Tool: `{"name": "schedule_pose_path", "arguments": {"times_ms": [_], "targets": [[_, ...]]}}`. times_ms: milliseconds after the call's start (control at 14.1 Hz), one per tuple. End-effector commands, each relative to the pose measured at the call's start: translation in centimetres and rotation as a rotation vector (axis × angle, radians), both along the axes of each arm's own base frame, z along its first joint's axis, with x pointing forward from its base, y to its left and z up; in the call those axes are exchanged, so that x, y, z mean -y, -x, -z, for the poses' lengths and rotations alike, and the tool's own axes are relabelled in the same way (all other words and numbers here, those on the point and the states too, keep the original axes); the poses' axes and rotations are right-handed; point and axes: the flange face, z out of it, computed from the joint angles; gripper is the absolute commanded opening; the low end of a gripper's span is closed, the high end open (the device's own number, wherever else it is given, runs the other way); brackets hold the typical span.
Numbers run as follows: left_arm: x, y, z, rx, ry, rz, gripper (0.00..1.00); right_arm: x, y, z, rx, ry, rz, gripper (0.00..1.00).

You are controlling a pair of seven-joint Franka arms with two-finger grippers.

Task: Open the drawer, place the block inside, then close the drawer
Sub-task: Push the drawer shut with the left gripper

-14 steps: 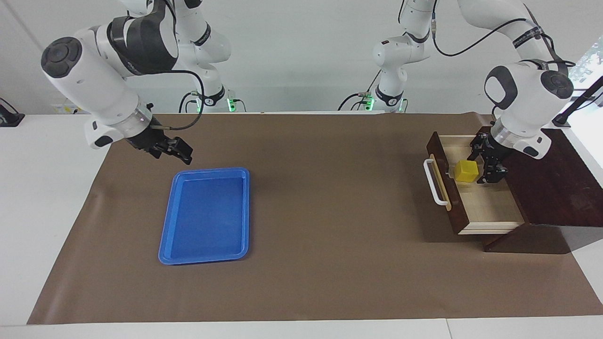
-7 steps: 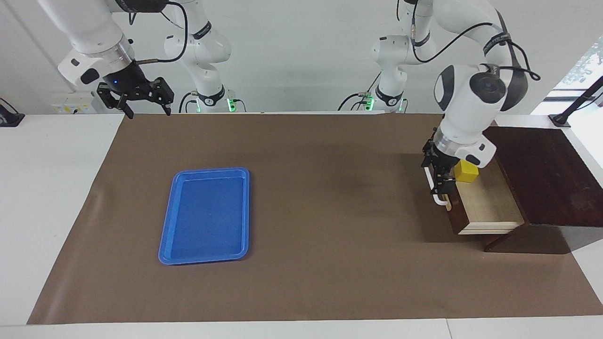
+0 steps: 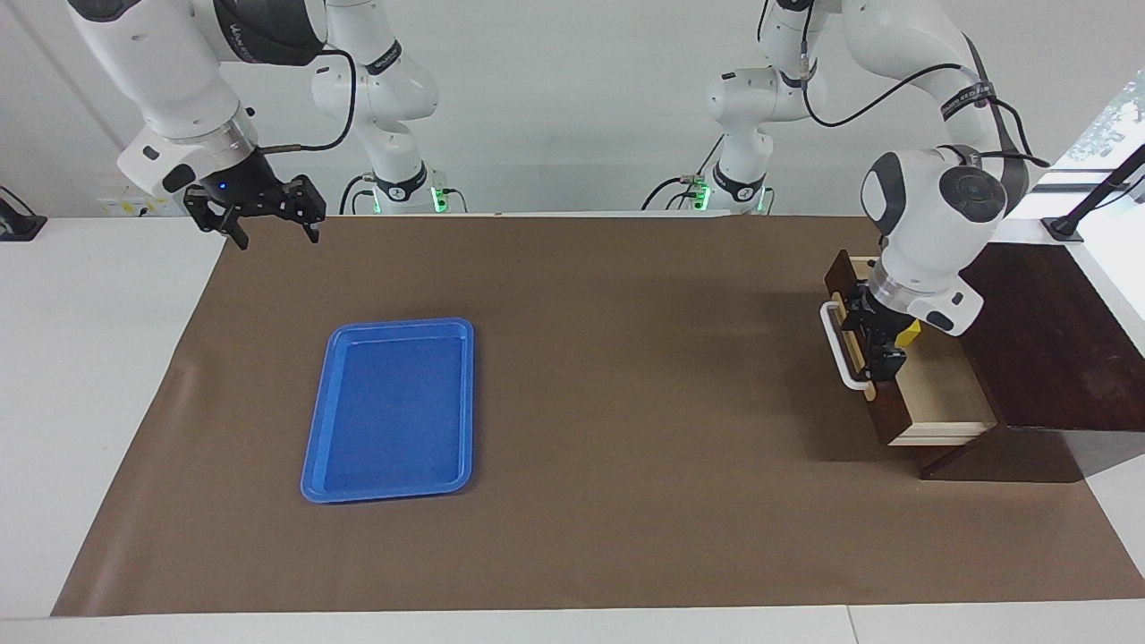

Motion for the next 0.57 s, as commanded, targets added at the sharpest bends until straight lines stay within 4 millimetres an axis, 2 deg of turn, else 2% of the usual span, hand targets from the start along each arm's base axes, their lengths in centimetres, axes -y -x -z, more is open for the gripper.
{"name": "schedule_pose_path", "arguments": {"times_ms": [0,142,213,284,356,427,498], "targets": [[-6.5,0.8,-0.4,0.004,-0.024,0.056,1.00,0.7,-0.2,0.9,-0.005,0.010,-0.013,1.00],[-9.3,1.3,-0.3,-0.005,-0.026,0.105,1.00,1.2,-0.3,0.7,-0.014,0.009,-0.005,1.00],[-9.9,1.3,-0.5,-0.003,-0.027,0.114,1.00,1.3,-0.4,0.4,-0.022,0.007,-0.003,1.00],[-9.0,1.1,-0.6,-0.017,-0.025,0.132,1.00,1.3,-0.5,-0.1,-0.026,0.009,-0.003,1.00],[-7.1,0.8,-1.7,-0.015,-0.029,0.163,1.00,1.3,-0.5,-0.4,-0.026,0.009,-0.002,1.00],[-4.4,0.7,-3.4,-0.034,-0.028,0.214,1.00,1.2,-0.6,-0.4,-0.025,0.009,-0.004,1.00],[-3.2,1.0,-5.8,-0.038,-0.031,0.242,1.00,1.2,-0.6,-0.1,-0.025,0.010,-0.004,1.00]]}}
